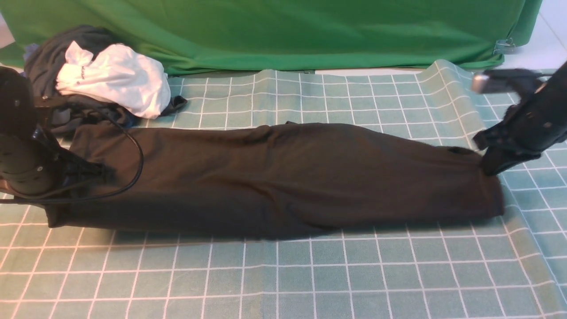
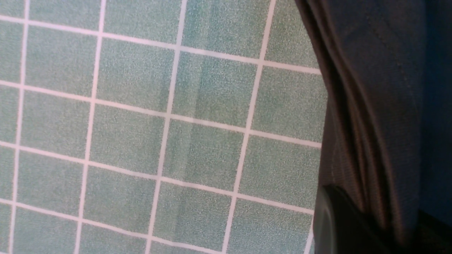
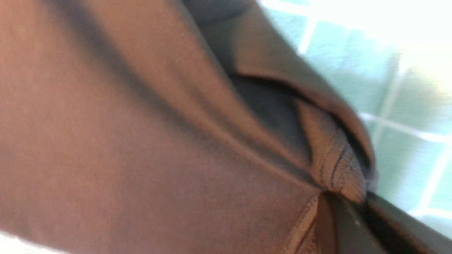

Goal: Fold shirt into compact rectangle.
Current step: 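Pull the folded dark garment lengthwise by its ends to straighten it flat on the table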

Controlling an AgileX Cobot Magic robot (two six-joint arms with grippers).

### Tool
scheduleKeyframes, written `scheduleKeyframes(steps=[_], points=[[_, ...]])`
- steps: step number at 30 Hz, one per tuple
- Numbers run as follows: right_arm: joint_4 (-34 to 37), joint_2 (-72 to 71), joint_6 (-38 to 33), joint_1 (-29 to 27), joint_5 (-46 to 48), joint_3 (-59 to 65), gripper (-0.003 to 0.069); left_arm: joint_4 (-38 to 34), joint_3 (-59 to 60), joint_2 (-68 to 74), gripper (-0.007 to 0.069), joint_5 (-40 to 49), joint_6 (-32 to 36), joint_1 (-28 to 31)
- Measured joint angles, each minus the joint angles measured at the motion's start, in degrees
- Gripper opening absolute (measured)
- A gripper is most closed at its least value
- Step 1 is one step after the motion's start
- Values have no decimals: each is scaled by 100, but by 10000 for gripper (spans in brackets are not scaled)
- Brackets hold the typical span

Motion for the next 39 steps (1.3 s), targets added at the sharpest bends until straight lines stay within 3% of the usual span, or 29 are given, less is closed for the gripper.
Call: scheduleKeyframes(steps=[8,12,15,17,25,30,34,38,39], points=[[-182,-61,149,-123,263,-4,50,-199,0,0,37,0,17,0],[-384,-24,328,-129,257,-11,135,-190,0,0,37,0,85,0],[-619,-36,620,-154,481,-225,307,-190,0,0,37,0,126,0],[-616,-58,648,-130,581,-378,349,-190,0,0,37,0,131,0],[-342,-40,-33,509,53,-501,269,-221,0,0,37,0,131,0],[-398,387,-239,860,-572,-501,318,-221,0,0,37,-12,142,0],[-498,619,-218,890,-608,-501,315,-226,0,0,37,-17,146,0],[-517,652,-238,914,-601,-501,234,-226,0,0,37,-24,146,0],[-517,652,-257,920,-601,-501,177,-226,0,0,37,-36,146,0]])
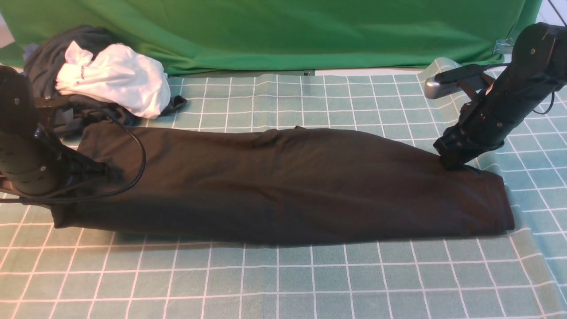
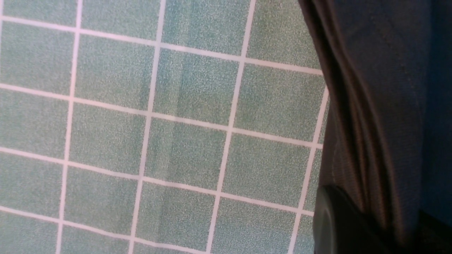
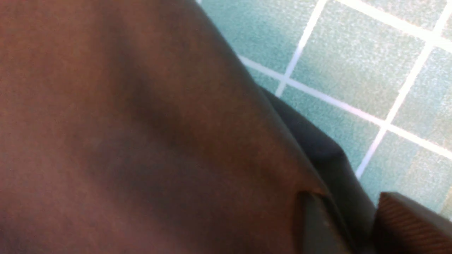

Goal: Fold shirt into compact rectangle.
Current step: 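Pull the folded dark garment lengthwise by its ends to straighten it flat on the table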

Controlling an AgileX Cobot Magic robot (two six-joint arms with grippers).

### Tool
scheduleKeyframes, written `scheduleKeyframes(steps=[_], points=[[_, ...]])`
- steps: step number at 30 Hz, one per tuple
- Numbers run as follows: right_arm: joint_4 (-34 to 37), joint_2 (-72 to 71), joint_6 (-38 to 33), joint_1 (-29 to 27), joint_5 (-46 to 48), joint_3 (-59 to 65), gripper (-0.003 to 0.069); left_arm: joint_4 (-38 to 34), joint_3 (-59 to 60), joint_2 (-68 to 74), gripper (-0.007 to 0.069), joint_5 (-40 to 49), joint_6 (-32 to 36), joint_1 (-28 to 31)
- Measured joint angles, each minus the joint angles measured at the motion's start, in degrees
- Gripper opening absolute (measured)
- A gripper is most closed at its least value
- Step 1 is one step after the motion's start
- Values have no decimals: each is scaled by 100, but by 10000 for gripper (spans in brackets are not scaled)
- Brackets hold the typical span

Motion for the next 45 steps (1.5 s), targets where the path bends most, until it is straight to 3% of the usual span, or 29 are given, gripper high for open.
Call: scheduleKeyframes(steps=[3,6,24,27,30,31,32,35,36,39,41,42,45], points=[[0,0,-23,0,0,0,55,0,0,0,37,-5,0,0],[0,0,-86,0,26,-12,26,0,0,0,37,-5,0,0],[-68,-88,-74,-221,467,-359,34,-6,0,0,51,-5,0,0],[-64,-88,-98,-159,686,-359,139,9,0,0,138,-5,0,5],[-62,-88,-163,-94,675,-359,261,123,0,0,279,53,-41,11],[-62,-88,-164,-91,675,-359,267,133,-7,0,299,67,-42,17],[-62,-72,-247,-54,663,-359,312,194,-50,0,381,137,-94,23],[-62,21,-282,-23,656,-359,327,192,-264,0,512,345,-120,42],[-62,38,-282,-17,656,-359,325,176,-320,0,525,383,-125,42],[-62,129,-282,-2,621,-359,251,-118,-500,-7,561,563,-82,42],[-62,163,-282,-2,610,-359,144,-407,-517,-13,536,695,55,18],[-62,165,-282,-2,593,-359,79,-582,-492,-13,484,771,206,-57],[-74,169,-282,-2,598,-413,34,-761,-402,-13,337,836,325,-226]])
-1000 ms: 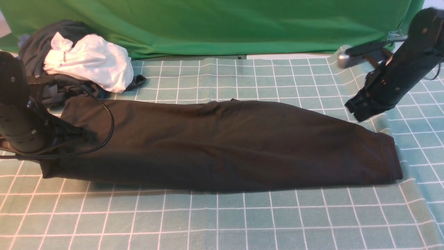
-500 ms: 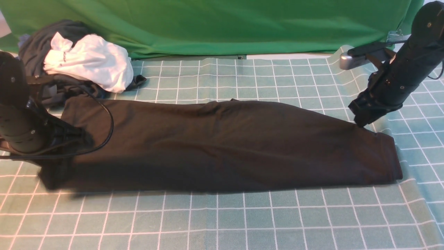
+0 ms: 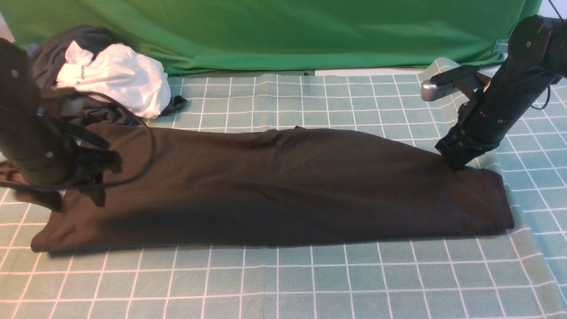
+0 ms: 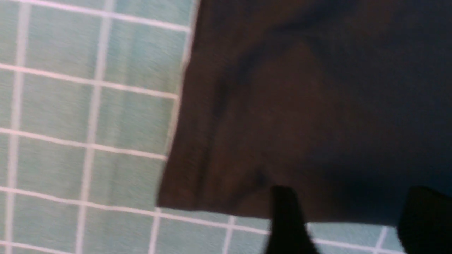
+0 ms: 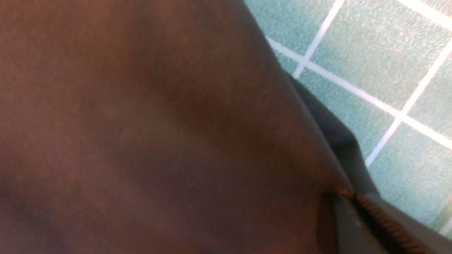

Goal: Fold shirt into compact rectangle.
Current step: 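Pull the folded dark garment lengthwise by its ends to straighten it flat on the table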

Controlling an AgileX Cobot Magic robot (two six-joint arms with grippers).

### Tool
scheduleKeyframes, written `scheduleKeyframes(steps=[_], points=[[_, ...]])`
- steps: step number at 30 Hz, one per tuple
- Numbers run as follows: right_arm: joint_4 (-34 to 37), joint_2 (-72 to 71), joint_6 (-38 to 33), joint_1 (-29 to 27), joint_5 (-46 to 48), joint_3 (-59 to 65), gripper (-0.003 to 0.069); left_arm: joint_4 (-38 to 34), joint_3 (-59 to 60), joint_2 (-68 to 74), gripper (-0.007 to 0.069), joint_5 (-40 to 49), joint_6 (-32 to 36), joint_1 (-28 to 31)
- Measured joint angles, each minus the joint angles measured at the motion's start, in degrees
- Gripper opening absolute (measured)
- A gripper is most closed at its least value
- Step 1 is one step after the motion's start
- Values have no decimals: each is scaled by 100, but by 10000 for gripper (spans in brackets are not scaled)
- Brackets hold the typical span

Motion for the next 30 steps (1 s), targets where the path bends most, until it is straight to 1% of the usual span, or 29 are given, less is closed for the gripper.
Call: scheduleKeyframes(steps=[1,2,3,5,6,10,14,16,18,19,21,23,24,26,30], points=[[-22,0,8,-6,60,-72,24,-30,42,0,226,40,64,-107],[-30,0,15,-19,112,-129,22,-54,58,0,146,60,115,-163],[-37,0,15,-33,172,-203,20,-93,57,-6,90,68,158,-230],[-37,0,21,-90,245,-337,19,-191,57,-64,33,25,229,-335],[-31,0,25,-121,261,-391,19,-243,57,-124,20,9,254,-374],[-63,0,36,-242,262,-465,18,-445,57,-476,4,-6,273,-409],[-119,32,43,-332,262,-469,20,-490,57,-849,3,37,280,-409],[-126,77,185,-340,270,-477,47,-530,57,-1013,3,43,280,-409],[-144,103,529,-340,468,-505,113,-557,57,-1195,3,50,280,-409],[-180,103,756,-340,666,-541,165,-562,57,-1294,3,59,282,-409],[-261,26,1075,-340,1134,-577,299,-574,57,-1533,4,65,339,-409],[-305,-146,1221,-340,1291,-519,385,-589,57,-1784,4,84,412,-409],[-304,-191,1229,-340,1298,-494,392,-589,57,-1836,4,83,413,-409],[-312,-462,1290,-340,1352,-287,444,-593,57,-2153,6,181,429,-409],[-312,-728,1371,-340,1372,209,464,-593,57,-2521,6,297,429,-409]])
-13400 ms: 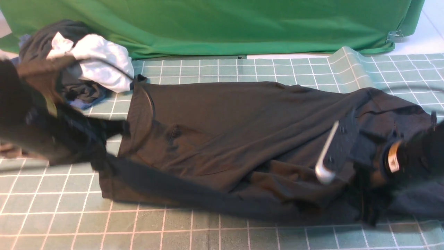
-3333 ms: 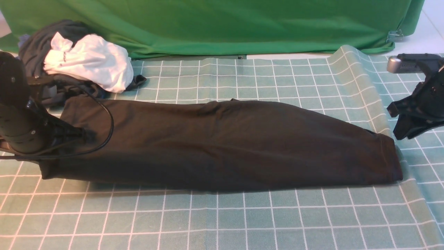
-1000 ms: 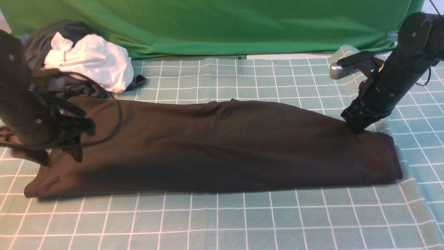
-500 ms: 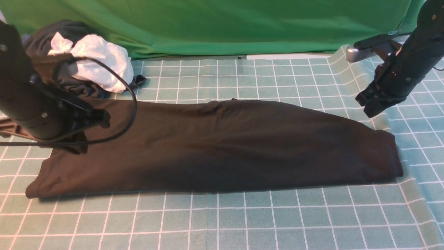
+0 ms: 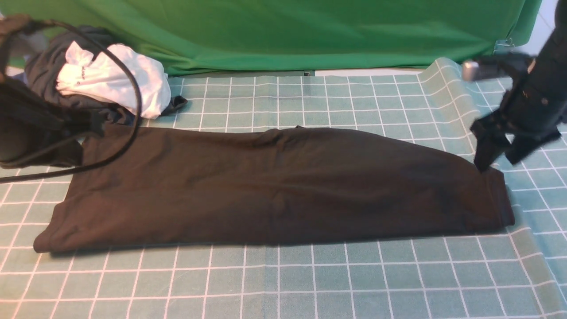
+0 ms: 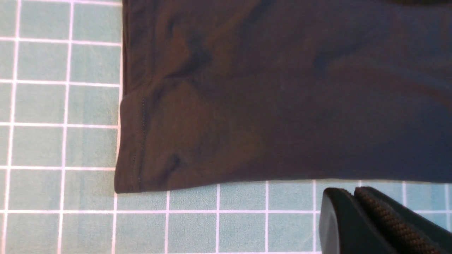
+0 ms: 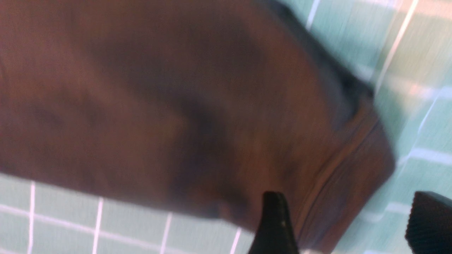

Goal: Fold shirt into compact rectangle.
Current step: 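Pull the folded dark garment lengthwise by its ends to straighten it flat on the table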

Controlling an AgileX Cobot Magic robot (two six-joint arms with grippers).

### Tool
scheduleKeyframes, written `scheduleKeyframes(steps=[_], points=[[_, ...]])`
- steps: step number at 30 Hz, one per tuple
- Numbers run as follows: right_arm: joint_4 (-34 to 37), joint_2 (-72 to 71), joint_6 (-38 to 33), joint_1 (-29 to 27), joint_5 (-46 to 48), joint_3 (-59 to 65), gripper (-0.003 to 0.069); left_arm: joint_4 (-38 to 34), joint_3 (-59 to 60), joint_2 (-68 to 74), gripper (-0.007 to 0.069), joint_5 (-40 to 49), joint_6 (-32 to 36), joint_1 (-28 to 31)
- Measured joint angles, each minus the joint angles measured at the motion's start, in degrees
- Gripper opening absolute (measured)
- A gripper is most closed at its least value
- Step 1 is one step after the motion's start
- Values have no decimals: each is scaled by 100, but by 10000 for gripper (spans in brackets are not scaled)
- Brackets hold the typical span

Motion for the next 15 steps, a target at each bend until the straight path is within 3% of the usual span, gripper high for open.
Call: scheduleKeyframes(steps=[15], points=[[-51,577,195,0,-786,586,468,-3,3,-583,6,101,12,0]])
